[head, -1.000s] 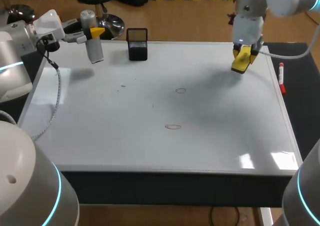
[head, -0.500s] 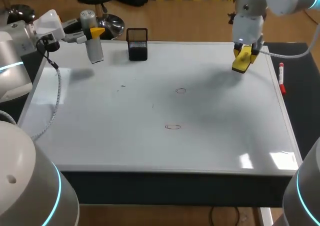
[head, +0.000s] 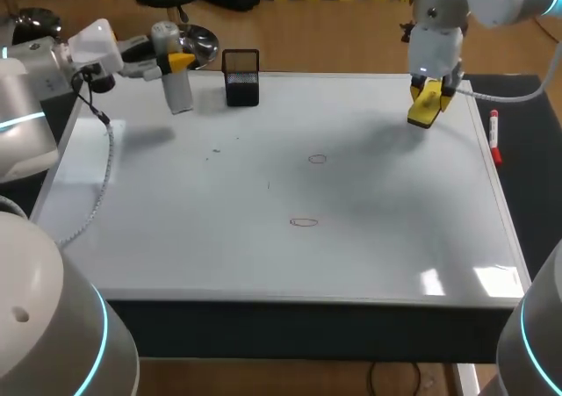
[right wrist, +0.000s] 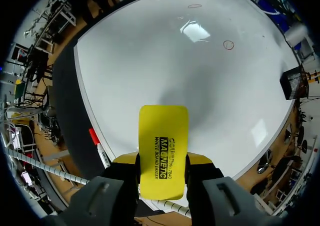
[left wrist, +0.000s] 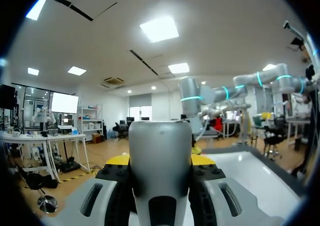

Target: Pick up the inspection probe, press it on each red-marked spot on the whiteboard one by one, put down the probe, pick up the eraser, and wipe off all the red marks.

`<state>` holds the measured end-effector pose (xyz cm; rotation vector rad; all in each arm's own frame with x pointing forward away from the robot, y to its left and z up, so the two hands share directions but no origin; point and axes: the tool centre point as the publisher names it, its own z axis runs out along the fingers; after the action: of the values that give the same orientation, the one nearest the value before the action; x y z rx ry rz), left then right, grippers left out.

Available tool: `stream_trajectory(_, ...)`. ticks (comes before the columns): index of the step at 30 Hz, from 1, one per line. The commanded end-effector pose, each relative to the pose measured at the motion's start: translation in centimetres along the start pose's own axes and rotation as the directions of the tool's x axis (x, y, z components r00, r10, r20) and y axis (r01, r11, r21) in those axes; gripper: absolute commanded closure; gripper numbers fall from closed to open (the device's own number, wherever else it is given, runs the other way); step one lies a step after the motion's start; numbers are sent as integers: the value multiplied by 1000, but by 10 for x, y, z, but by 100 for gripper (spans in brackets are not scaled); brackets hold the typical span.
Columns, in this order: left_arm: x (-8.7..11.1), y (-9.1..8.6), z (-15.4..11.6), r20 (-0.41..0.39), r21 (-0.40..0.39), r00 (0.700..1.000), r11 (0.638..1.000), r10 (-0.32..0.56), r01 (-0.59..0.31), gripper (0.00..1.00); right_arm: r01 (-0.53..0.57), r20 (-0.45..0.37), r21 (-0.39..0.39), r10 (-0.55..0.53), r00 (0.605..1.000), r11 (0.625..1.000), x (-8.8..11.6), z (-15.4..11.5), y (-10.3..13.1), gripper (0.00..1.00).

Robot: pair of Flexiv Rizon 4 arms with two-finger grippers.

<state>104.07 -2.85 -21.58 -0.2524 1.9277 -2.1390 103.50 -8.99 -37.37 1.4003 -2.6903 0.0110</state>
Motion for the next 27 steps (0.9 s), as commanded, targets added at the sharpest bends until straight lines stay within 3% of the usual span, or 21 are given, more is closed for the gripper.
stream_trajectory(1, 19, 1, 23, -50, 5, 999, 1000, 1, 0, 100, 1, -4, 0, -1, 1000, 1000, 0, -1, -1, 100)
stream_trajectory(13, 96, 0, 104, -296, 37, 955, 999, -12, 24, 100, 1, -4, 0, -1, 1000, 1000, 0, -1, -1, 100)
stream_trajectory(27, 153, 27, 183, -479, 22, 876, 996, -62, 82, 100, 1, -4, 0, -1, 1000, 1000, 0, -1, -1, 100)
